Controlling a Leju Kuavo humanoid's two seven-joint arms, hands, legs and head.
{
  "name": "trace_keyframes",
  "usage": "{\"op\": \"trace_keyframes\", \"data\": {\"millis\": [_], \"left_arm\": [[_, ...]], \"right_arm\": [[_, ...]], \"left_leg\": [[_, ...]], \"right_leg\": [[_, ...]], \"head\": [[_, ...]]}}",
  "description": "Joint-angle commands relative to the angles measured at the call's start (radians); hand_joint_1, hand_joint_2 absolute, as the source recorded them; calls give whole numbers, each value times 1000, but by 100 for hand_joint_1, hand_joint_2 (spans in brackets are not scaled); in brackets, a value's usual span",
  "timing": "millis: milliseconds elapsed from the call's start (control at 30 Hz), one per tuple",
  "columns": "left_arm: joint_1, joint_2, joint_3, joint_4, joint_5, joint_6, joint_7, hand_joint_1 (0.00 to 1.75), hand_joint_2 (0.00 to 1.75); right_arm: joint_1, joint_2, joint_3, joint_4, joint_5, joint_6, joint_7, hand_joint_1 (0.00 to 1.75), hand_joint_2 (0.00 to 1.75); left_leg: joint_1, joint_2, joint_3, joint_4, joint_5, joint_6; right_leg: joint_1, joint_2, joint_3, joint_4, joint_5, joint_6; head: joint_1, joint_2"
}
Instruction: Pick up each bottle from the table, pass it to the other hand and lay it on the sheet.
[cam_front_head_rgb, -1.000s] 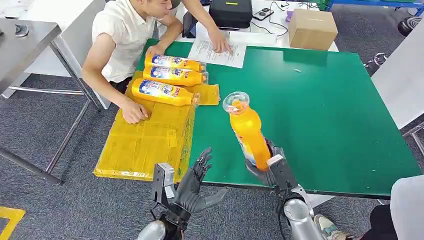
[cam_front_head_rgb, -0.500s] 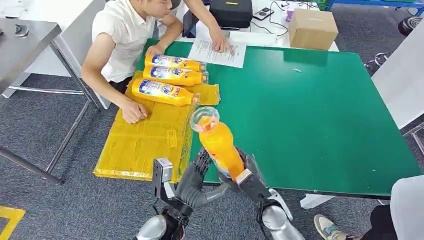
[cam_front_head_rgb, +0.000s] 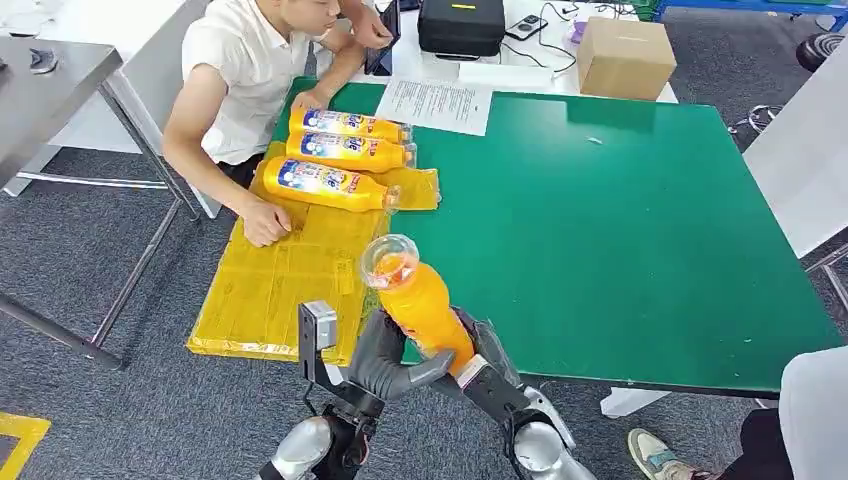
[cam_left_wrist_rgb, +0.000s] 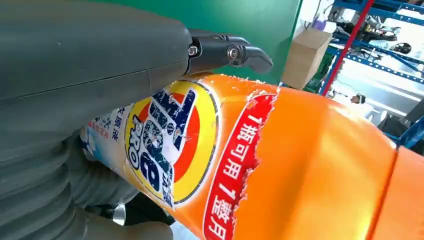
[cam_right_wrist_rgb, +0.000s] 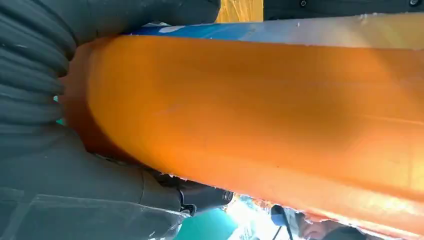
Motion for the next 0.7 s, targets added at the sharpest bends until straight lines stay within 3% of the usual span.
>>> {"op": "trace_keyframes", "data": {"millis": [33,200,233,600,700], "left_arm": [[-43,0,-17,17,-5,39,-13,0,175],[-48,1,-25,8,-2,37,-14,0,175],[-48,1,-25,8,-2,37,-14,175,175],[-56,3,-37,12,-9,35,-22,175,175],[-45,11,-36,-3,-10,34,-20,175,175]], "right_arm": [[-12,-11,55,47,7,2,-1,173,175],[-18,-12,65,63,14,-7,0,173,175],[-18,-12,65,63,14,-7,0,175,175],[-45,-12,83,100,79,-78,23,171,175],[-34,-9,86,98,73,-77,21,148,175]], "left_leg": [[1,-1,3,0,-1,-2],[1,-1,3,0,-1,-2],[1,-1,2,0,-1,-2],[1,0,3,0,-1,-2],[1,-1,2,-1,0,-1]], "right_leg": [[1,0,3,0,-1,-2],[1,0,4,0,-1,-2],[1,-1,2,0,-1,-2],[1,0,3,0,-1,-2],[1,0,2,-1,0,-1]], "head": [[0,0],[0,0],[0,0],[0,0],[0,0]]}}
